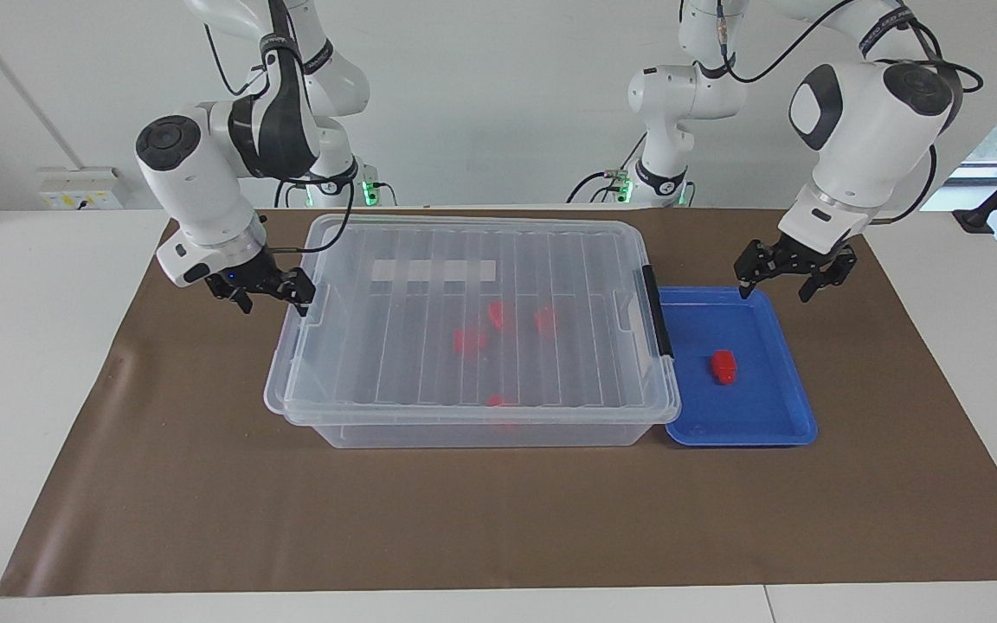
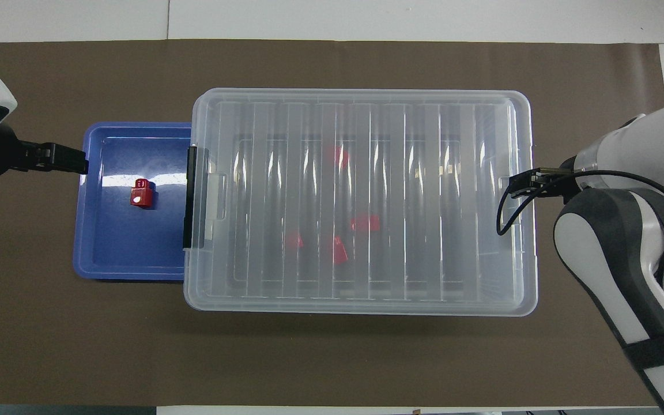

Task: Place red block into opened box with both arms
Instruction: 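Slide the lid with the right gripper while the left gripper grasps the block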

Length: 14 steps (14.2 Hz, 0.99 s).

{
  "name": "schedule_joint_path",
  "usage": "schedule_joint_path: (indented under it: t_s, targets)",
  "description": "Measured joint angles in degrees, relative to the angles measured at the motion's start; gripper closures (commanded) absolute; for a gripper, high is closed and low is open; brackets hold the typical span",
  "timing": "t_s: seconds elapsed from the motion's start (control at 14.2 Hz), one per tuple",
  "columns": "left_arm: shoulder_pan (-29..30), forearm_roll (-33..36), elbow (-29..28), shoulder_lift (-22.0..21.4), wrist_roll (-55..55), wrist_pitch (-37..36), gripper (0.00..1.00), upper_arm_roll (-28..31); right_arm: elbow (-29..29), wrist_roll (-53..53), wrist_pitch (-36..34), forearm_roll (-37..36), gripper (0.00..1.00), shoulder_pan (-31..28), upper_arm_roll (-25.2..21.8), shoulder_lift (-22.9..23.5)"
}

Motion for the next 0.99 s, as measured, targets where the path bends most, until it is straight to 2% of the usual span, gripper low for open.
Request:
schedule_joint_path:
  t_s: [0.49,0.99]
  targets:
    - [-0.7,0.0,-11.4,1.4,0.5,13.6,0.0,-0.1,-0.4,-4.8,1.3,0.0,0.0,-4.8,-0.1,-0.1]
    - [-0.7,0.1,-16.6,6.6,1.7,25.0,0.0,0.2,-0.1,-11.5,1.3,0.0,0.0,-10.5,-0.2,-0.1]
